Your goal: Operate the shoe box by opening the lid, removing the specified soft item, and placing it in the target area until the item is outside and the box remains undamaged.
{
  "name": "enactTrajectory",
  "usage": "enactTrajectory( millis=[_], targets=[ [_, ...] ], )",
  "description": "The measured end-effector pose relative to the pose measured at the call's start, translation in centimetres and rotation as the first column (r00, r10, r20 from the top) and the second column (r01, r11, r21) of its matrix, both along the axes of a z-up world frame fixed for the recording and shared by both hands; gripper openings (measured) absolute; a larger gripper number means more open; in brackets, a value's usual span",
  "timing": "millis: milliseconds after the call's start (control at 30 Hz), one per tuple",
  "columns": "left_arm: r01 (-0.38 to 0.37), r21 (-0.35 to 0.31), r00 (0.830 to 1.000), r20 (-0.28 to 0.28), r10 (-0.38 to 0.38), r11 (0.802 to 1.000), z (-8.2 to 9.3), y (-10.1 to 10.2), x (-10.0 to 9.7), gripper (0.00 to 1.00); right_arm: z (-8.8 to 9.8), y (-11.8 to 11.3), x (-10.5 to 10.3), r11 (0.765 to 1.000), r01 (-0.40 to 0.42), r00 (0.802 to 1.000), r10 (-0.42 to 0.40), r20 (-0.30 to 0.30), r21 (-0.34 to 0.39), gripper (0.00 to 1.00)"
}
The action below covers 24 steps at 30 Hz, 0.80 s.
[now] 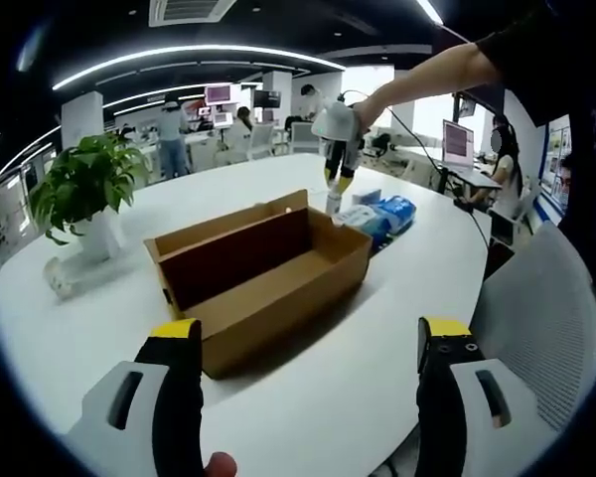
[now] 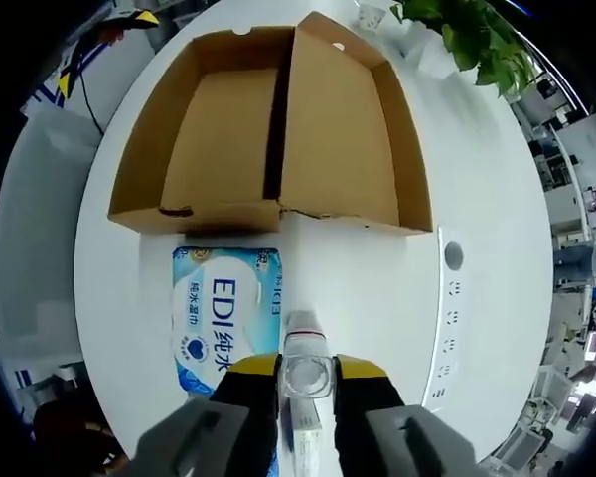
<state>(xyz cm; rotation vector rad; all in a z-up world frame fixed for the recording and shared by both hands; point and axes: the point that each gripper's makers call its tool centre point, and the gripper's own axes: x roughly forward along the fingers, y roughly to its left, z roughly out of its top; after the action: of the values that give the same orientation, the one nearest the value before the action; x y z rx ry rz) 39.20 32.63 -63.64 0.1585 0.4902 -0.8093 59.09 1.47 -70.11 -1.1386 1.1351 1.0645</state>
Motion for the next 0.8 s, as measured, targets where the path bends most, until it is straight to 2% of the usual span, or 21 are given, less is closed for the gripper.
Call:
enactTrajectory(
  millis=[100,200,500,800],
  targets=[
    [0.001,0.0,1.0,0.001,-0.001,1.0,0.0,0.0,0.1,0.88,0.0,-0.2,0.1,1.0,-0.007,1.0,0.007,0.004,-0.005,0.17],
    [0.001,0.002,1.0,-0.001,-0.001,1.0,0.0,0.0,0.1,0.88,0.1,-0.2,0.4,1.0,0.003,1.0,-0.003,0.014,0.002,0.22],
    [-0.009,0.008,1.0,0.0,0.009,1.0,-0.1,0.2,0.4,0.88,0.2,0.0,0.5,1.0,-0.002,1.0,0.002,0.022,0.008,0.26],
    [-0.102,0.04,0.995,-0.011,0.102,0.994,-0.6,2.2,2.2,0.79,1.1,0.5,0.5,0.999,0.014,0.999,-0.015,0.041,0.045,0.34]
  ],
)
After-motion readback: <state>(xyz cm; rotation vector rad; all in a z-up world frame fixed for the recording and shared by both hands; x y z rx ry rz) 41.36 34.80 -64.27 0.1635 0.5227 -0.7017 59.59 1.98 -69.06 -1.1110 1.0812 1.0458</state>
